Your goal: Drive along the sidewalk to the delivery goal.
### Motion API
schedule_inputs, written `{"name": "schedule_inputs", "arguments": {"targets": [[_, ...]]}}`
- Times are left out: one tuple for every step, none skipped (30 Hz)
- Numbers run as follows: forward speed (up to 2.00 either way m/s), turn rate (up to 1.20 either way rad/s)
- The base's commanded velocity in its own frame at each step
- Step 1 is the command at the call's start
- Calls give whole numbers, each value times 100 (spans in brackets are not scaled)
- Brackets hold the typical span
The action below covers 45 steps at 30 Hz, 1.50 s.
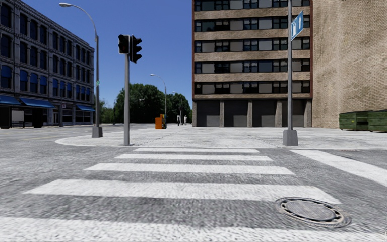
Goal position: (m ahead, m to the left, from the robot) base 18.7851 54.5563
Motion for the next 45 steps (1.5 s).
{"name": "schedule_inputs", "arguments": {"targets": [[200, -9], [200, -9], [200, -9], [200, -9], [200, -8], [200, -8], [200, -8], [200, -6], [200, 0], [200, 0], [200, 0], [200, 0], [200, 0], [200, 0], [200, 0], [200, 0], [200, 0], [200, 0], [200, 0], [197, 0], [192, 0], [190, 0], [190, 0], [192, 0], [192, 0], [193, 0], [193, 0], [193, 0], [194, 0], [194, 0], [200, 0], [200, 0], [197, 0], [197, 0], [196, 0], [195, 0], [194, 0], [194, 0], [193, 0], [193, 0], [193, 0], [193, 0], [193, 0], [193, 0], [193, 0]]}}
